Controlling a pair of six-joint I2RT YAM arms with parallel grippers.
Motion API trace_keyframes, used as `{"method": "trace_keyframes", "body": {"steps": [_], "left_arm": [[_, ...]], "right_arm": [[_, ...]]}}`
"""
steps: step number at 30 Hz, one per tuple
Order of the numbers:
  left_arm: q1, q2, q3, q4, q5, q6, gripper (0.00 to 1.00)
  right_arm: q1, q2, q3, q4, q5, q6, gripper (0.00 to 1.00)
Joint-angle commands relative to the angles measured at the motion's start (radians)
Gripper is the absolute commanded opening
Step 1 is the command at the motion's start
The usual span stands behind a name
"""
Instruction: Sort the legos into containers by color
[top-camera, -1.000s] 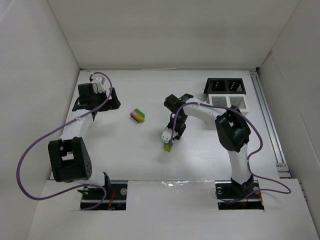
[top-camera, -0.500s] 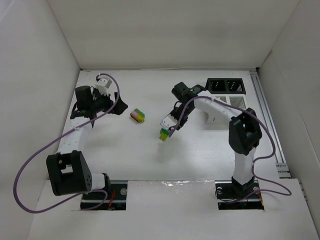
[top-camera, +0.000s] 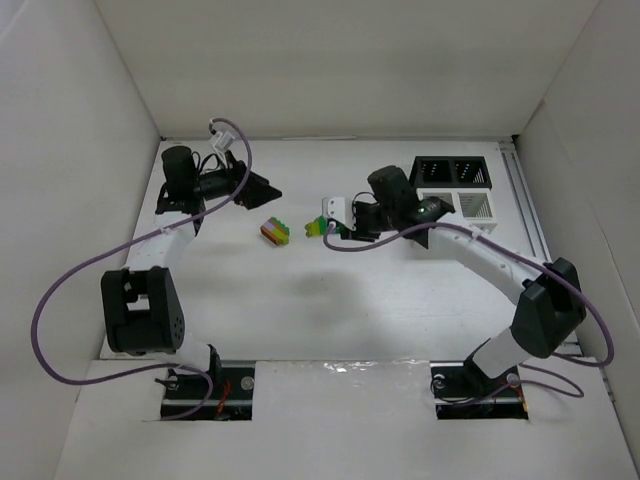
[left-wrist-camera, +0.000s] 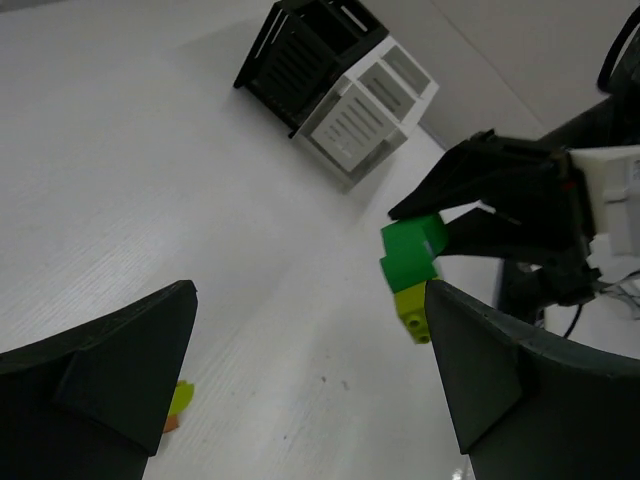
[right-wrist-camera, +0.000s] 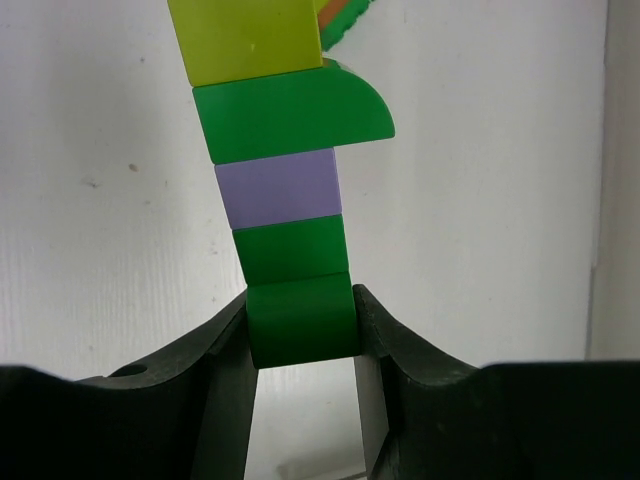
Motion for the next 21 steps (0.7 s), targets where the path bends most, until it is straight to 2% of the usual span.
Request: {"method": "trace_keyframes", "body": {"steps": [1, 3, 9, 16, 21], "left_arm": [[-0.010, 0.026, 0.025, 0.411, 0.131, -0.434, 0.95], [-0.019, 0.037, 0.025, 0.486, 0.115, -0.511, 0.95], [-0.053, 0.100, 0.072, 0.486, 0.154, -0.596, 0.97], [-0.064, 0.129, 0.063, 0.477, 0.049, -0.573, 0.99], [-0.073, 0.153, 0.114, 0.277, -0.024, -0.435, 0.99]], "right_arm": [[0.031, -0.026, -0.047, 0.344, 0.187, 0.236, 0.00], [0.042, 0.020, 0.006, 0.331, 0.225, 0.305, 0.00], [0.051, 0.092, 0.091, 0.369, 0.347, 0.369, 0.00], [0.060, 0.092, 0.091, 0.422, 0.356, 0.355, 0.00], [0.069, 0.092, 0.091, 0.432, 0.356, 0.323, 0.00]]}}
